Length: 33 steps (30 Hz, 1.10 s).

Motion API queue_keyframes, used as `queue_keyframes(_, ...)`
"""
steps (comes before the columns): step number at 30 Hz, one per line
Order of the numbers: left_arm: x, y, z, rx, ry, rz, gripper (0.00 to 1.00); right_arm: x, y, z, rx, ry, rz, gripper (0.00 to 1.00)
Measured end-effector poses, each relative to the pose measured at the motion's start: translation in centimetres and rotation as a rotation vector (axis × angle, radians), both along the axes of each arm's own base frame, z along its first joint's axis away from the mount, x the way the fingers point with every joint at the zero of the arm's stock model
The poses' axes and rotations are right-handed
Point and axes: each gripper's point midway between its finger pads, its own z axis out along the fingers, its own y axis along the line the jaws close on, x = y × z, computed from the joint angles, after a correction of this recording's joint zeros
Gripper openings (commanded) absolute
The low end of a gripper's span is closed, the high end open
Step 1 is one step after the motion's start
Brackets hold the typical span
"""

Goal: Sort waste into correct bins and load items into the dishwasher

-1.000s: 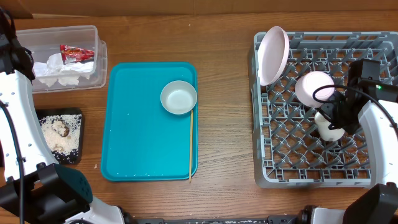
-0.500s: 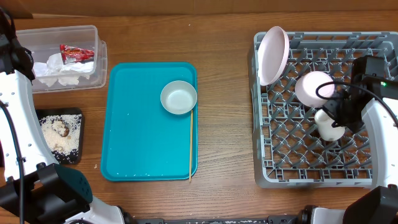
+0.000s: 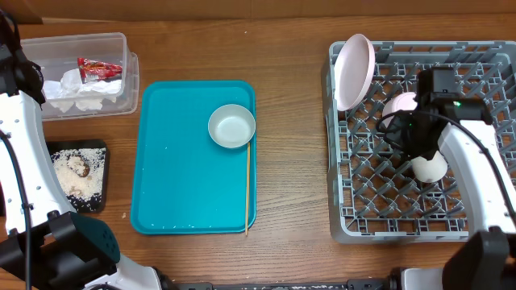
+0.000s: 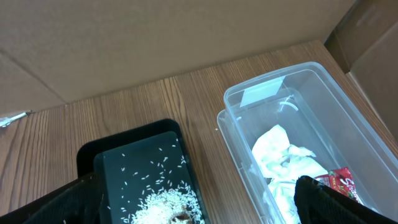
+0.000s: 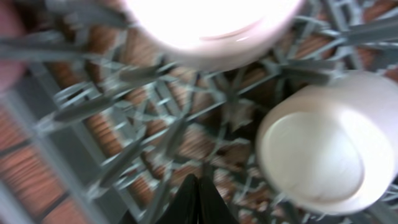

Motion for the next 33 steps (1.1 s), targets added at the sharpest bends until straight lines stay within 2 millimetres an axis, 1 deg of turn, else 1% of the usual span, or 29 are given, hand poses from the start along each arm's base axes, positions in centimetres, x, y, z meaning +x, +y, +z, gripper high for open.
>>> queue_keyframes(4, 0.0, 0.0, 0.0, 0.000, 0.000, 0.000, 1.00, -0.1, -1.0, -1.0, -0.053, 0.032, -0.039, 0.04)
queue_keyframes(12, 0.0, 0.0, 0.0, 0.000, 0.000, 0.000, 1.00, -0.1, -1.7, -1.3, -0.086, 0.042, -0.060, 0.04)
queue_keyframes(14, 0.0, 0.0, 0.0, 0.000, 0.000, 0.000, 1.00, 0.1, -1.7, -1.8, -0.089, 0.041, -0.063, 0.04)
queue_keyframes(18, 0.0, 0.0, 0.0, 0.000, 0.000, 0.000, 1.00, -0.6, -2.2, -3.1, -0.112, 0.081, -0.085, 0.04)
queue_keyframes(23, 0.0, 0.0, 0.0, 0.000, 0.000, 0.000, 1.00, -0.5, -2.7, -3.1, -0.150, 0.077, -0.112, 0.04)
queue_keyframes(29, 0.0, 0.0, 0.0, 0.000, 0.000, 0.000, 1.00, -0.6, -4.0, -2.8, -0.224, 0.071, -0.162, 0.04)
queue_keyframes(33, 0.0, 0.0, 0.0, 0.000, 0.000, 0.000, 1.00, -1.3, -4.3, -2.7, -0.253, 0.096, -0.173, 0.04)
